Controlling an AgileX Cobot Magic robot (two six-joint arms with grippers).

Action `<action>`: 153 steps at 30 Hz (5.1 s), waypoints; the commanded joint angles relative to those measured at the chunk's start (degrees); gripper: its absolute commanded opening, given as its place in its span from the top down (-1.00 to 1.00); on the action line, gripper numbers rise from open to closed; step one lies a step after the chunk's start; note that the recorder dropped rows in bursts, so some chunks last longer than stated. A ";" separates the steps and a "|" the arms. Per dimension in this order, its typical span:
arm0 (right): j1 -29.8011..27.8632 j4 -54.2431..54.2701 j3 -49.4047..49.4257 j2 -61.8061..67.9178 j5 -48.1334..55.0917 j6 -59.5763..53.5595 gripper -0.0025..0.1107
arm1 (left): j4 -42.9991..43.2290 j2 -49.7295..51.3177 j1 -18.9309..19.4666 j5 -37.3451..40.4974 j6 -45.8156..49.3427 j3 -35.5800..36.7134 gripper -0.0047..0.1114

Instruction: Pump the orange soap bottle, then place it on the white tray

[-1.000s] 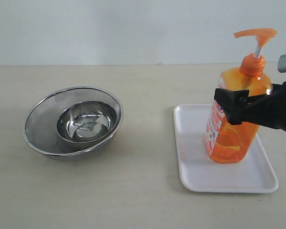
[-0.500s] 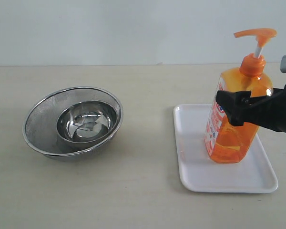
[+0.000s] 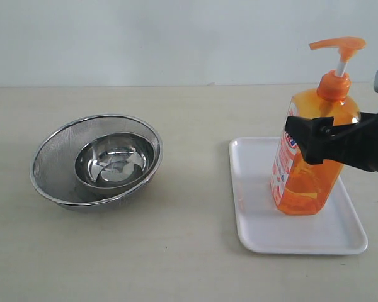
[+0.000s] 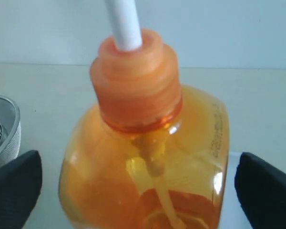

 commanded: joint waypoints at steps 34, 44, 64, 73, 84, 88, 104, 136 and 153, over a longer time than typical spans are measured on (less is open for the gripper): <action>-0.07 -53.42 15.90 -31.36 10.84 63.59 -0.90 | -0.57 -0.13 0.09 -0.17 -0.39 0.23 0.84; -0.07 -53.33 19.01 -31.36 9.62 64.32 -0.90 | -0.57 -0.13 0.09 -0.17 -0.39 0.23 0.84; 2.36 -54.26 19.33 -37.64 14.46 64.20 -0.90 | -0.57 -0.13 0.09 -0.17 -0.39 0.23 0.84; 2.23 -59.55 20.40 -65.70 14.39 66.24 -0.90 | -0.57 -0.13 0.09 -0.17 -0.39 0.23 0.84; 2.23 -60.23 20.40 -73.30 15.58 66.46 -0.90 | -0.57 -0.13 0.09 -0.17 -0.39 0.23 0.84; 2.23 -60.23 20.40 -73.30 18.63 66.46 -0.90 | -0.57 -0.13 0.09 -0.17 -0.39 0.23 0.84; 2.23 -63.18 16.15 -73.30 24.05 72.22 -0.90 | -0.57 -0.13 0.09 -0.17 -0.39 0.23 0.84; 2.23 -9.36 18.43 -73.30 41.54 12.76 -0.90 | -0.57 -0.13 0.09 -0.17 -0.39 0.23 0.84; 2.23 -10.33 20.40 -73.30 56.33 13.52 -0.90 | -0.57 -0.13 0.09 -0.17 -0.39 0.23 0.84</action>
